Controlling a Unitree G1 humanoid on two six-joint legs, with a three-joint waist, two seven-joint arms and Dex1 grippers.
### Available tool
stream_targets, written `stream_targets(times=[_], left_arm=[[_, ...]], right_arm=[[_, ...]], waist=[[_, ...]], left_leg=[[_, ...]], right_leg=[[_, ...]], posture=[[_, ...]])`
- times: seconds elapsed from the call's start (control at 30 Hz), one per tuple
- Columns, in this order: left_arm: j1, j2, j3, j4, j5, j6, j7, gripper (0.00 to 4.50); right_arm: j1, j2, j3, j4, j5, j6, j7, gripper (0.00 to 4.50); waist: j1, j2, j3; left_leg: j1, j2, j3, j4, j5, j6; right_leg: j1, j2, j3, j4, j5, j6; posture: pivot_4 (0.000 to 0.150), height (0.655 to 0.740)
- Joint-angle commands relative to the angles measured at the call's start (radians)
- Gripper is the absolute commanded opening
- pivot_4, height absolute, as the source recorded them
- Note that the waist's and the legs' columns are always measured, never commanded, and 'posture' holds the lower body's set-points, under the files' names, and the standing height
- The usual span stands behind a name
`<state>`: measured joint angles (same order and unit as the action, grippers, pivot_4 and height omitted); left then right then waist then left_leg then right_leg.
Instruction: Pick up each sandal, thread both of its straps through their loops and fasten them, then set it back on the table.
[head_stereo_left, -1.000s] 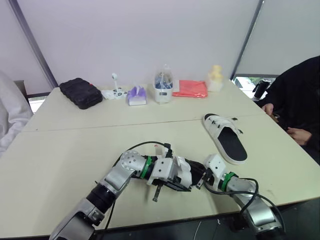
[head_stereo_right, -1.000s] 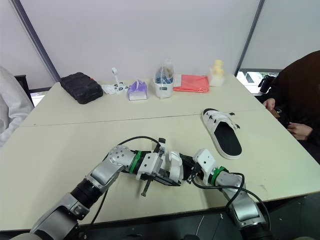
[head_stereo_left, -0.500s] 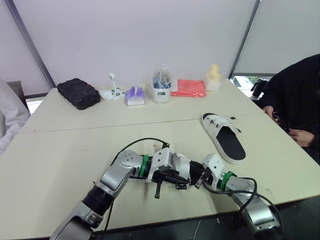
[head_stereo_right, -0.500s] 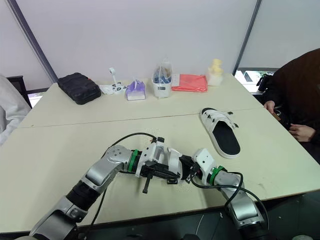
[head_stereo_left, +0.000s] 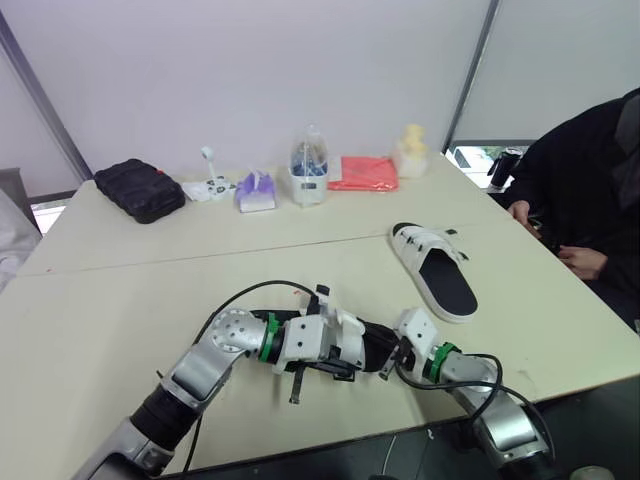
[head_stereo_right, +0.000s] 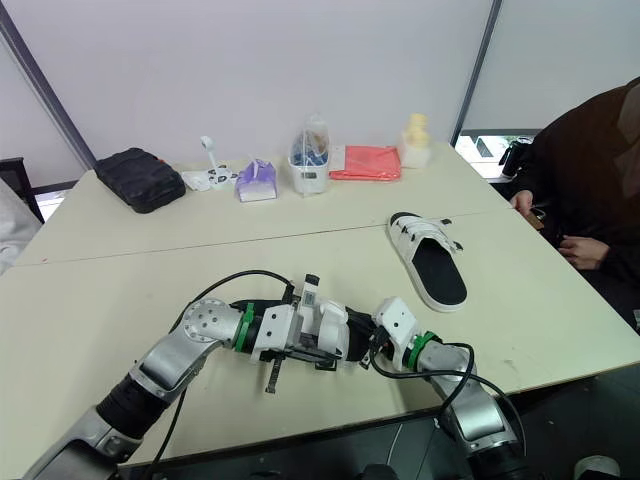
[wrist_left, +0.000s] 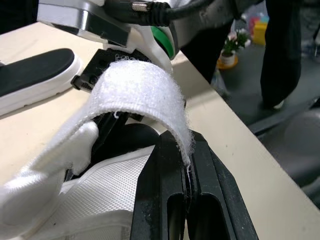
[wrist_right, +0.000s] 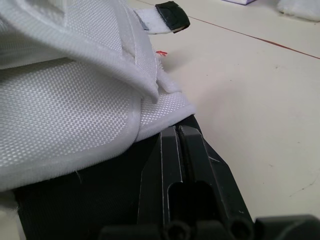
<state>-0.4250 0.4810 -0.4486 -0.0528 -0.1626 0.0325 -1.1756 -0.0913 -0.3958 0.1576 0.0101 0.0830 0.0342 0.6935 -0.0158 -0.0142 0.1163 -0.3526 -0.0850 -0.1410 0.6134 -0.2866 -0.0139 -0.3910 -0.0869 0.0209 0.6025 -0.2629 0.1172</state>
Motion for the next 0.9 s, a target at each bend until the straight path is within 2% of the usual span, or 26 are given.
stream_targets(times=[0.03,0.13,0.2,0.3,0.4,0.57,0.7,0.83,0.9], left_arm=[[0.032,0.017,0.013,-0.002,-0.031,0.124,-0.006,0.01],[0.022,-0.01,0.033,-0.05,-0.112,0.243,0.005,0.01],[0.011,-0.015,0.03,-0.065,-0.117,0.265,0.0,0.01],[0.0,-0.004,-0.002,-0.041,-0.042,0.191,-0.005,0.01],[-0.018,0.017,-0.045,0.045,0.087,0.039,0.016,0.01],[-0.031,0.01,-0.052,0.158,0.122,-0.111,0.003,0.01],[-0.026,-0.017,-0.044,0.224,0.099,-0.154,0.006,0.01],[-0.003,-0.081,0.018,0.198,-0.033,-0.01,0.015,0.01],[0.003,-0.085,0.026,0.196,-0.027,-0.01,0.012,0.01]], right_arm=[[0.043,0.011,0.101,0.078,-0.027,0.058,0.056,0.0],[0.041,0.008,0.098,0.08,-0.026,0.057,0.06,0.0],[0.039,0.005,0.095,0.087,-0.027,0.054,0.063,0.0],[0.035,0.001,0.089,0.096,-0.03,0.05,0.062,0.0],[0.035,-0.001,0.082,0.097,-0.03,0.048,0.06,0.0],[0.034,-0.004,0.077,0.1,-0.031,0.046,0.058,0.0],[0.031,-0.006,0.074,0.102,-0.033,0.046,0.055,0.0],[0.028,-0.008,0.072,0.104,-0.033,0.045,0.054,0.0],[0.027,-0.01,0.071,0.105,-0.033,0.045,0.054,0.0]], waist=[[0.0,0.0,0.0],[0.0,0.001,0.001],[0.0,0.001,0.001],[0.001,0.001,0.002],[0.003,0.001,0.001],[0.005,0.002,0.001],[0.006,0.003,0.0],[0.008,0.003,0.0],[0.008,0.003,0.0]], left_leg=[[0.0,0.001,0.0,0.0,0.0,0.0],[0.0,0.001,0.0,0.0,0.0,0.0],[0.0,0.002,0.0,0.0,0.0,0.0],[0.0,0.002,0.0,0.001,0.0,0.0],[0.001,0.002,0.0,0.001,0.0,0.0],[0.002,0.003,0.0,0.001,0.0,-0.001],[0.003,0.003,0.0,0.001,0.0,-0.001],[0.004,0.003,0.0,0.001,0.0,-0.001],[0.004,0.003,0.0,0.001,0.0,-0.001]], right_leg=[[0.0,0.001,0.0,0.0,0.0,0.0],[0.0,0.002,0.0,0.001,0.0,-0.001],[0.0,0.003,0.0,0.001,0.0,-0.001],[0.0,0.005,0.0,0.001,0.0,-0.001],[0.0,0.004,0.001,0.001,0.0,-0.001],[0.002,0.004,0.001,0.001,-0.001,-0.005],[0.003,0.004,0.001,0.001,0.0,-0.004],[0.005,0.004,0.001,0.001,0.0,-0.004],[0.005,0.005,0.001,0.001,0.0,-0.004]], posture=[[0.15,0.74],[0.15,0.74],[0.15,0.74],[0.15,0.74],[0.15,0.74],[0.15,0.74],[0.15,0.74],[0.15,0.74],[0.15,0.74]])
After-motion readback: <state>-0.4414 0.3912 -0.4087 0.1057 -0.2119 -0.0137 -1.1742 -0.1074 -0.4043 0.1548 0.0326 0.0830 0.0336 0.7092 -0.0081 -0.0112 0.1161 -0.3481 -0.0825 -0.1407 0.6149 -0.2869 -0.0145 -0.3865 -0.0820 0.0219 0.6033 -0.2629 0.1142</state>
